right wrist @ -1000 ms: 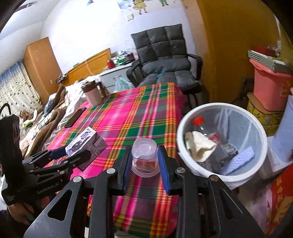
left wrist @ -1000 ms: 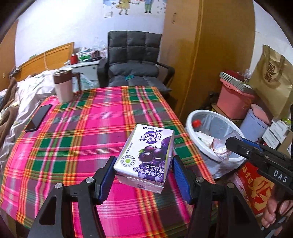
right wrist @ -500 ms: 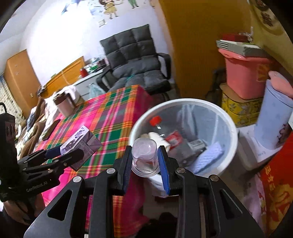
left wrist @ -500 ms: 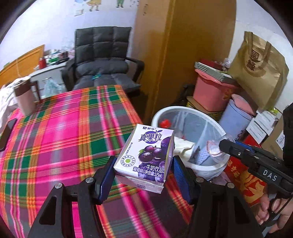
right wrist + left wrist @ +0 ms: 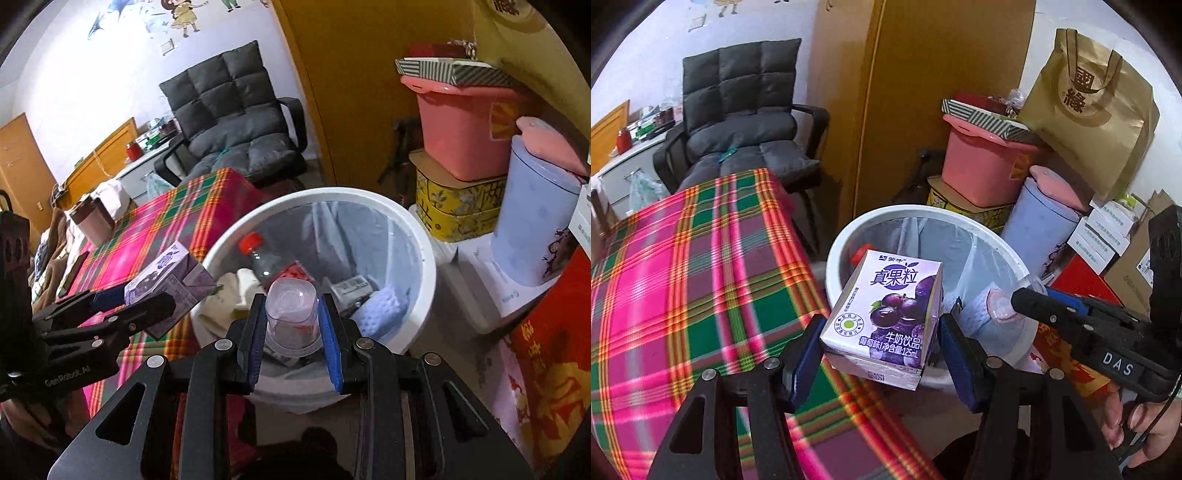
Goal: Collect trash
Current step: 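Carry the drink box and cup to the bin and open both tools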
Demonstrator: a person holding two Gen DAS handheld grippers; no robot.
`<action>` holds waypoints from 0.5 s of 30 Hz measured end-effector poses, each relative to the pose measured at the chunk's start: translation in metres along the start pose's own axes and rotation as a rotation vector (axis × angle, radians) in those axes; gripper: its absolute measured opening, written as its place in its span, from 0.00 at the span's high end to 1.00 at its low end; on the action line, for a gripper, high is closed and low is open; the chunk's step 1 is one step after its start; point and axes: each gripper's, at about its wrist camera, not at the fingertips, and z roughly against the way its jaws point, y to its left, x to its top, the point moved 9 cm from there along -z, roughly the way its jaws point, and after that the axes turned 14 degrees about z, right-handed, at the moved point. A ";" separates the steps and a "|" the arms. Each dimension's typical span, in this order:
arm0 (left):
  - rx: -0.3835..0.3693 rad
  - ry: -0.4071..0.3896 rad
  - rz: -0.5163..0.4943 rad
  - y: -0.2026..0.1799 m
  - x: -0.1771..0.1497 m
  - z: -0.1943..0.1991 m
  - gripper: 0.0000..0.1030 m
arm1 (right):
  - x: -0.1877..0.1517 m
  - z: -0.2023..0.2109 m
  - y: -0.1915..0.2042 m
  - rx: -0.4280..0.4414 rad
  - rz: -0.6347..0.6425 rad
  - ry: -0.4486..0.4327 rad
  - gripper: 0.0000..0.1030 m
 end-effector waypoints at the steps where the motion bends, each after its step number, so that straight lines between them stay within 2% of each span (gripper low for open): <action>1: -0.004 0.004 -0.003 -0.001 0.000 -0.003 0.40 | -0.001 -0.001 -0.002 -0.002 -0.003 0.004 0.70; 9: -0.037 0.048 -0.026 -0.015 0.000 -0.031 0.40 | -0.002 -0.012 -0.013 -0.007 -0.005 0.036 0.69; 13: -0.056 0.045 -0.029 -0.019 0.004 -0.038 0.40 | -0.001 -0.016 -0.020 -0.032 -0.004 0.040 0.69; 15: -0.062 0.039 -0.027 -0.020 0.006 -0.038 0.40 | 0.000 -0.015 -0.021 -0.032 -0.010 0.031 0.66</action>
